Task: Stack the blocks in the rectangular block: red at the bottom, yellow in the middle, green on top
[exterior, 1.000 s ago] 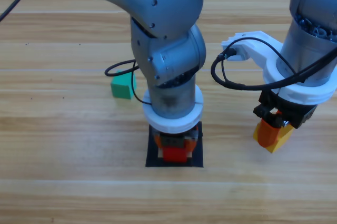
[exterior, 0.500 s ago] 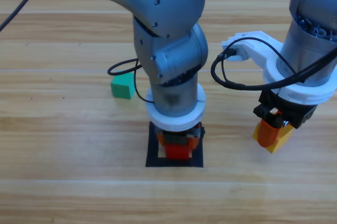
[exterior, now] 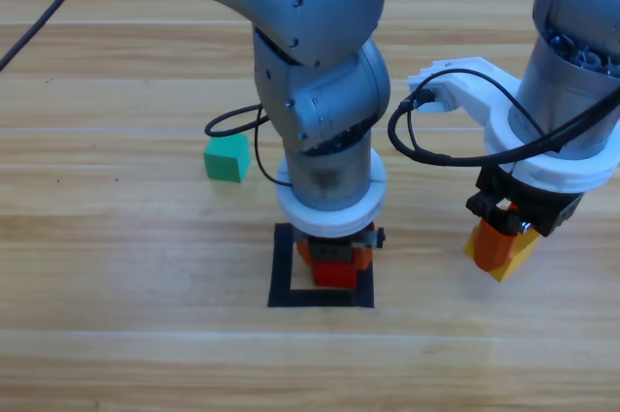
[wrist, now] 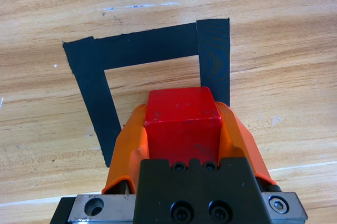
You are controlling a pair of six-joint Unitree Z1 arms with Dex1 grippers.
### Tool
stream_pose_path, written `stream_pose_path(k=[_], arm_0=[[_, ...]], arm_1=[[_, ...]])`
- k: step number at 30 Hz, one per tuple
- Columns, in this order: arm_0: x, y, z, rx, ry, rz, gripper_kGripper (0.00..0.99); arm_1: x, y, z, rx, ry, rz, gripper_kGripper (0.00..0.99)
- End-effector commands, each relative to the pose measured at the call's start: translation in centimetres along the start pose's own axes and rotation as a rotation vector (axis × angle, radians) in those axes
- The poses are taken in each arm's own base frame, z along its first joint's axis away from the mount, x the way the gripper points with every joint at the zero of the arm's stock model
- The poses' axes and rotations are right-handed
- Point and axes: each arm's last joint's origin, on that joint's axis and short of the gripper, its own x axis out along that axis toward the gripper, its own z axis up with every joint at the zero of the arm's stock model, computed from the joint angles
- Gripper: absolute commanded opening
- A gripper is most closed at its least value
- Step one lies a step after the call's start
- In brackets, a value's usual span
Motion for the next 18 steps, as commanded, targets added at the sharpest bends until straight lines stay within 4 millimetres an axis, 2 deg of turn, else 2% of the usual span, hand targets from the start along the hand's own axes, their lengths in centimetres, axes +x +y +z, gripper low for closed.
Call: stream_pose_path(k=[1,5,18], arm_0=[[3.06,2.09,0.23,-0.046,0.055,0.092,0.094],[2.8,2.56,0.23,-0.057,0.055,0.096,0.094],[2.41,2.28,0.41,-0.075,0.046,0.082,0.094]], arm_1=[[0.31,-1.04,-0.47,0.025,0.018,0.019,0.0],[0.31,-1.03,-0.47,0.024,0.018,0.021,0.0],[0.35,-1.03,-0.5,0.022,0.02,0.021,0.0]])
